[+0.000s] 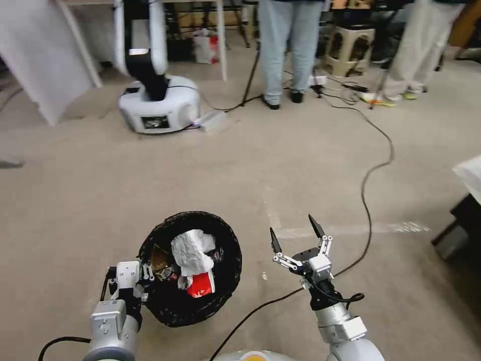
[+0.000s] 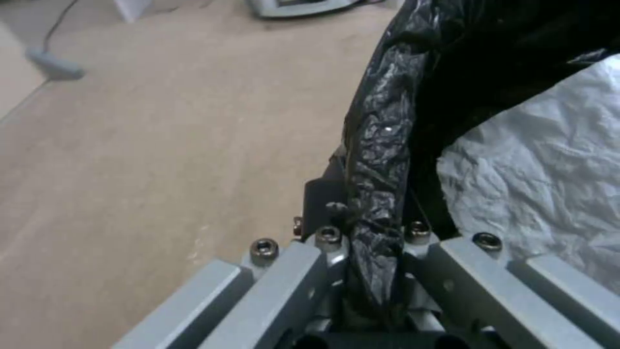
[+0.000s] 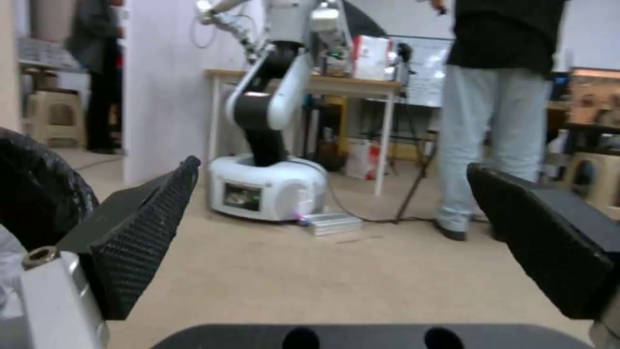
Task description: Pick up the trash bin, then pick up the garbage from the floor and place it into the trash bin.
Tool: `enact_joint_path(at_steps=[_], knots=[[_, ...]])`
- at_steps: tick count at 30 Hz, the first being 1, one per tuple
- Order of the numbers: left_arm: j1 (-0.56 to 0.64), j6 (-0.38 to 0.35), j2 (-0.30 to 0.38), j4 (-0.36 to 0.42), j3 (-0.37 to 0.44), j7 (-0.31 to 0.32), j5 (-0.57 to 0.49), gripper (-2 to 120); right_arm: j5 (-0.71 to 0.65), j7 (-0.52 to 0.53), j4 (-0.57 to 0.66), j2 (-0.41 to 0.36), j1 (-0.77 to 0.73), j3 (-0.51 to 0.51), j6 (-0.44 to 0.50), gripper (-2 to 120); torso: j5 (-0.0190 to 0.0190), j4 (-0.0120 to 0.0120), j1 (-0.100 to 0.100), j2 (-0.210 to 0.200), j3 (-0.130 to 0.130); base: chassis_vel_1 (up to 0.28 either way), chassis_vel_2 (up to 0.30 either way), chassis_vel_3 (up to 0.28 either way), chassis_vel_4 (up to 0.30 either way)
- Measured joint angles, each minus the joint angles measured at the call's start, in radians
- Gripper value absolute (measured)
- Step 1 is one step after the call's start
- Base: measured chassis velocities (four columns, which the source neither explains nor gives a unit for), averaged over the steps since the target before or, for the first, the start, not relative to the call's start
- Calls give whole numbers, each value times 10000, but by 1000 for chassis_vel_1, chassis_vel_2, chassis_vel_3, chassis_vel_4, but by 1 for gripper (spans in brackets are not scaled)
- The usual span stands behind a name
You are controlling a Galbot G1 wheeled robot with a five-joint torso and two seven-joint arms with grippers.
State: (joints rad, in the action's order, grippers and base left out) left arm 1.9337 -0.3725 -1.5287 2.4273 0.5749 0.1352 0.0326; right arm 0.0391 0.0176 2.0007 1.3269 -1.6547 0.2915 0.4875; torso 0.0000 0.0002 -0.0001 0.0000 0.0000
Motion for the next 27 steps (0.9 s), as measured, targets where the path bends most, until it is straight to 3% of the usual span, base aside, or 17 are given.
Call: enact_joint_path(at_steps=[8,20,27], knots=[[-40,-138,38,-180,-347,22,-30,0,1,-40,-21,4,-10,-7,8,100,0,-4,0,0,0,60,56,57,54],[-525,-2412,330,-538,-125,-71,-2052,0,2,-122,-17,22,-54,41,90,100,-1,-5,0,0,0,0,0,0,0],[-877,-2879,332,-1152,331,-78,-2935,0,-132,-259,-100,-135,238,-168,40,100,0,0,0,0,0,0,0,0,0]])
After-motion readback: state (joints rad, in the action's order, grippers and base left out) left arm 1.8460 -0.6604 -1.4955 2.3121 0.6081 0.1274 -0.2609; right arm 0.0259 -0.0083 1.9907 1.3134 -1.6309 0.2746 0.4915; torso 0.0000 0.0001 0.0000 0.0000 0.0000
